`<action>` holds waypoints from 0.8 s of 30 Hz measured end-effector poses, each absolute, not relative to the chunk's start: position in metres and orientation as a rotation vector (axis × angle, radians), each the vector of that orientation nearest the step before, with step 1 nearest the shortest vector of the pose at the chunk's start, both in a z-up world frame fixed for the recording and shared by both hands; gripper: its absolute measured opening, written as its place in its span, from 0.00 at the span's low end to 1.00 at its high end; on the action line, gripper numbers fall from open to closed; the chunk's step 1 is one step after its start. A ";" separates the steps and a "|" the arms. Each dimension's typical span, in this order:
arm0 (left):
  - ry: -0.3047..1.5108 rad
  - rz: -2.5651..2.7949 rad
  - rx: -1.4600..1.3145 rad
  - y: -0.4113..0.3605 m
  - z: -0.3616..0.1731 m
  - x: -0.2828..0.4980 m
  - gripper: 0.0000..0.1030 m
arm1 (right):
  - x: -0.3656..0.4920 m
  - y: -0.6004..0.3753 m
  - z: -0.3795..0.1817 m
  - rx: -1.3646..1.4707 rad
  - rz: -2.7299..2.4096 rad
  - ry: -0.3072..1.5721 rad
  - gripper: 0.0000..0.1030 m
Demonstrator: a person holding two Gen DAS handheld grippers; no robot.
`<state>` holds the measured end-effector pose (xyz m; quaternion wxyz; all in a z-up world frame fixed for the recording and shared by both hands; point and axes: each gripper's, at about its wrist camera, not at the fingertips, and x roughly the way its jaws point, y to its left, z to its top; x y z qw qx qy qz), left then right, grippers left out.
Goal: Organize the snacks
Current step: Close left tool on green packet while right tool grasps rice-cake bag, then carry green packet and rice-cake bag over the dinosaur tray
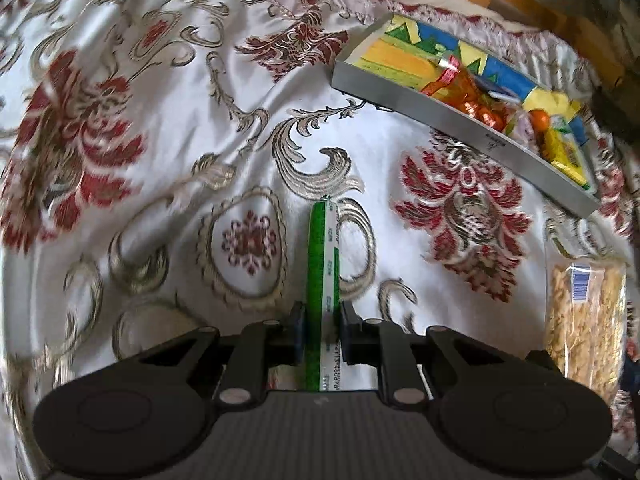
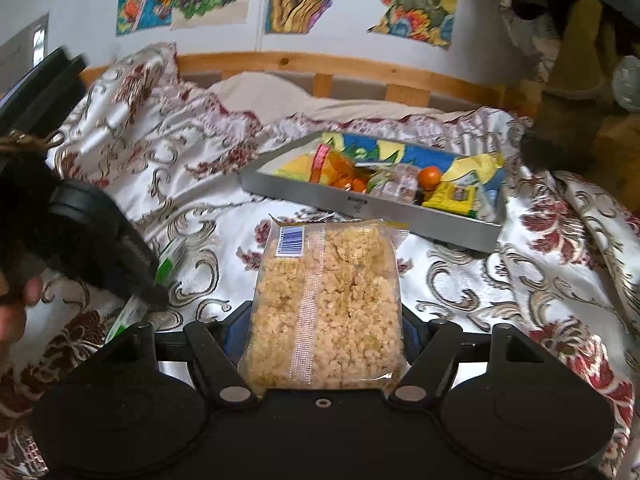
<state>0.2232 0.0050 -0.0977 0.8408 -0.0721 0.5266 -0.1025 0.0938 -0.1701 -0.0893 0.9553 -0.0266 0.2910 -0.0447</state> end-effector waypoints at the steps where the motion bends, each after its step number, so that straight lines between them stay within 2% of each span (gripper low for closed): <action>1: 1.105 -0.222 -0.164 0.006 -0.095 0.218 0.17 | 0.090 -0.172 -0.088 -0.045 -0.097 0.584 0.70; 15: 0.905 -0.420 -0.290 0.000 -0.051 0.161 0.17 | 0.054 -0.190 -0.065 0.087 -0.100 0.453 0.70; 24: 0.751 -0.411 -0.247 -0.007 -0.018 0.140 0.17 | 0.050 -0.198 -0.032 0.137 -0.025 0.477 0.70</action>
